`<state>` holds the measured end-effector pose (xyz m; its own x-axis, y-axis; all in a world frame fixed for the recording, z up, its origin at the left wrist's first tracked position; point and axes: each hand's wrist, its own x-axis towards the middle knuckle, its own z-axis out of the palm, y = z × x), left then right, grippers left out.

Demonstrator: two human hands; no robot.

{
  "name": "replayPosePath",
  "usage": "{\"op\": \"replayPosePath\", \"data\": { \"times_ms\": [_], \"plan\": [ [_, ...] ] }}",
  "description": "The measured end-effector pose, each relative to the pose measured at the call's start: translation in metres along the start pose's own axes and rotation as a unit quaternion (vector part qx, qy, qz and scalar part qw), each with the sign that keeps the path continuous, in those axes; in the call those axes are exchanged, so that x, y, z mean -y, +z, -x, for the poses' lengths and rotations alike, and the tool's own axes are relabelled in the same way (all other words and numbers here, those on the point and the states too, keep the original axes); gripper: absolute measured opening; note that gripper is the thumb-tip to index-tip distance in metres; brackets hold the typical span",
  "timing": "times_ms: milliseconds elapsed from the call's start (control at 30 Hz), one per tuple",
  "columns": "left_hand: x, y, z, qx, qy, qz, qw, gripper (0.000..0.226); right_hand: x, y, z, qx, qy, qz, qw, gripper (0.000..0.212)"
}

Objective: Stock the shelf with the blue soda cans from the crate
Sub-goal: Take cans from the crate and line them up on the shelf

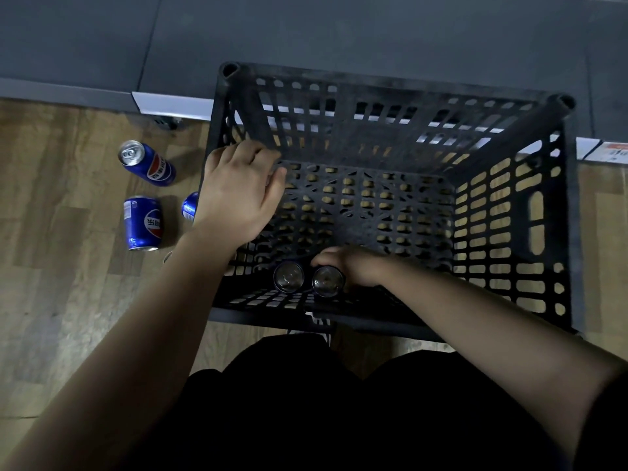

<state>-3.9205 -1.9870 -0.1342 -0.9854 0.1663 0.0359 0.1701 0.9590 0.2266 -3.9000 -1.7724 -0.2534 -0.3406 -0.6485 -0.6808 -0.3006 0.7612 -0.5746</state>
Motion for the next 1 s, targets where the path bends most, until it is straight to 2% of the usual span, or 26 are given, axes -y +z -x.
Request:
{"op": "replayPosePath", "data": {
  "times_ms": [167,267,433,633,1000],
  "plan": [
    [-0.002,-0.006,-0.001,-0.005,0.005,-0.001,1.000,0.046,-0.001,-0.001,0.006,-0.024,0.004,-0.023,0.999,0.069],
    [-0.009,-0.014,-0.003,-0.002,0.005,-0.005,1.000,0.048,0.001,-0.014,0.022,-0.082,0.011,-0.071,0.994,0.065],
    [-0.035,-0.058,-0.007,0.028,-0.001,-0.011,1.000,0.053,0.024,-0.054,0.072,-0.159,0.034,-0.184,0.969,0.072],
    [-0.066,-0.182,-0.023,0.030,0.011,-0.003,0.999,0.053,0.096,-0.126,0.164,-0.230,0.058,-0.254,0.938,0.076],
    [-0.136,-0.462,-0.071,-0.008,0.069,0.003,0.998,0.053,0.263,-0.302,0.380,-0.297,0.049,-0.239,0.923,0.062]
  ]
}}
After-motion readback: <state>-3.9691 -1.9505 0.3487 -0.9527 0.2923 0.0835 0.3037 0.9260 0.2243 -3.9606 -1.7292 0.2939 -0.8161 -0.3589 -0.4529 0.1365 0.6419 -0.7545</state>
